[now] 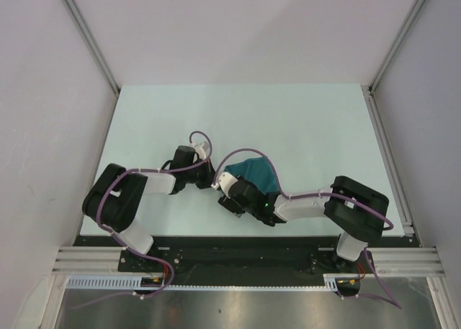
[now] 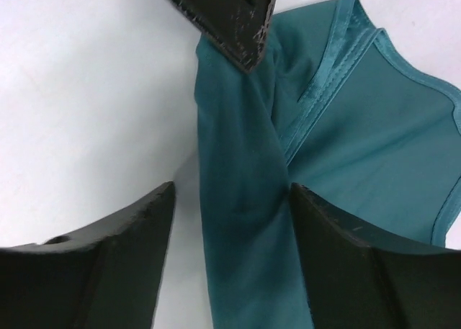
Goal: Fold the napkin, place the utensils inside, and roll it up
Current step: Roll the napkin at the center of the board.
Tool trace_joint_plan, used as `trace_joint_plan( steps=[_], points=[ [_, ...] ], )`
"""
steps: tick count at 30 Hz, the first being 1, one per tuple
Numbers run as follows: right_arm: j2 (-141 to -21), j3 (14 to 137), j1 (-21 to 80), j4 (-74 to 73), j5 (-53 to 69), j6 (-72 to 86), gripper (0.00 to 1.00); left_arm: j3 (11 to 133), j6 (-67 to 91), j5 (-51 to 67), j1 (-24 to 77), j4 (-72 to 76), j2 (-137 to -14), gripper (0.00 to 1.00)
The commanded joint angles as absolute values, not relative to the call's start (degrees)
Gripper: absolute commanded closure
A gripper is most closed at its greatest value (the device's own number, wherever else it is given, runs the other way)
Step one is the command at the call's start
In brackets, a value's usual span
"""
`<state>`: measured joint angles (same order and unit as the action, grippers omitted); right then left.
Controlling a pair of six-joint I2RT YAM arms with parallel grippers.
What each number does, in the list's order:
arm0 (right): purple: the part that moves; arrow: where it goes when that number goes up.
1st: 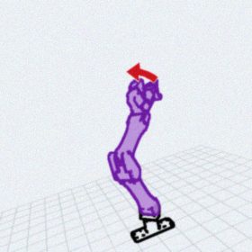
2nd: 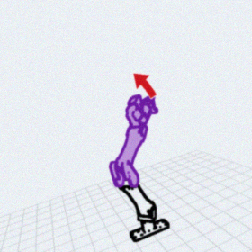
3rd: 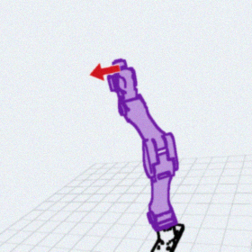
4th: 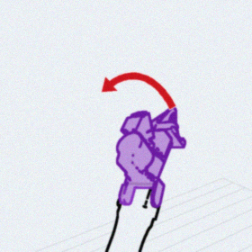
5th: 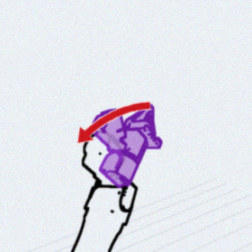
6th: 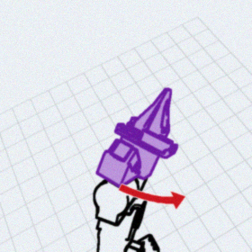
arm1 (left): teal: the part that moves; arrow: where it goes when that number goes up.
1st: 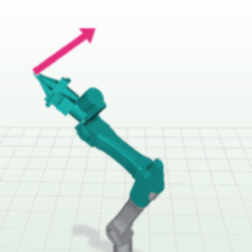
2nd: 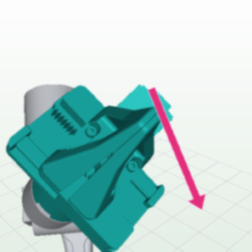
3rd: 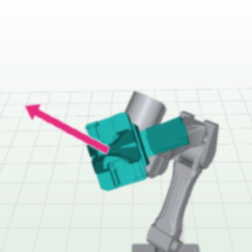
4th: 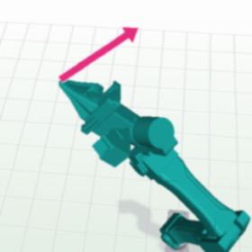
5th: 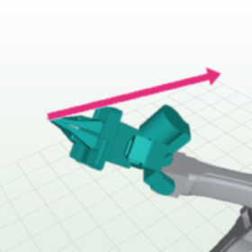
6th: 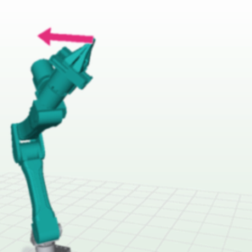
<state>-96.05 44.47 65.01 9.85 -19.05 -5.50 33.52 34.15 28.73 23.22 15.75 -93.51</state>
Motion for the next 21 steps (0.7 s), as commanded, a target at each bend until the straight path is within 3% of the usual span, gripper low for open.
trace_joint_plan(
  steps=[1,9,10,12,13,16,21],
  points=[
    [-99.75,46.49,64.95,9.06,-23.47,-7.12,0.35,34.89,31.99,28.83,23.29,13.10,-94.31,1.00],
    [-102.13,48.43,62.76,2.99,-15.33,-3.79,0.80,35.51,31.90,29.79,22.85,13.45,-92.56,0.97],
    [-101.78,48.60,61.80,1.94,-13.21,-3.34,0.84,35.59,31.90,29.79,22.76,13.62,-92.11,0.83],
    [-101.17,48.69,60.48,1.23,-6.03,-2.29,0.95,35.60,31.82,29.27,21.63,13.36,-89.93,0.67],
    [-100.38,48.87,59.60,0.45,-3.11,-0.98,0.98,35.51,31.73,28.57,20.23,13.19,-89.04,0.51],
    [-98.97,48.87,55.73,0.18,8.76,2.53,1.00,33.67,31.12,27.25,16.89,12.66,-85.10,0.32],
    [-98.87,50.62,48.61,0.26,27.40,7.55,1.00,31.21,28.48,23.56,14.59,11.42,-80.16,0.27]
  ],
)
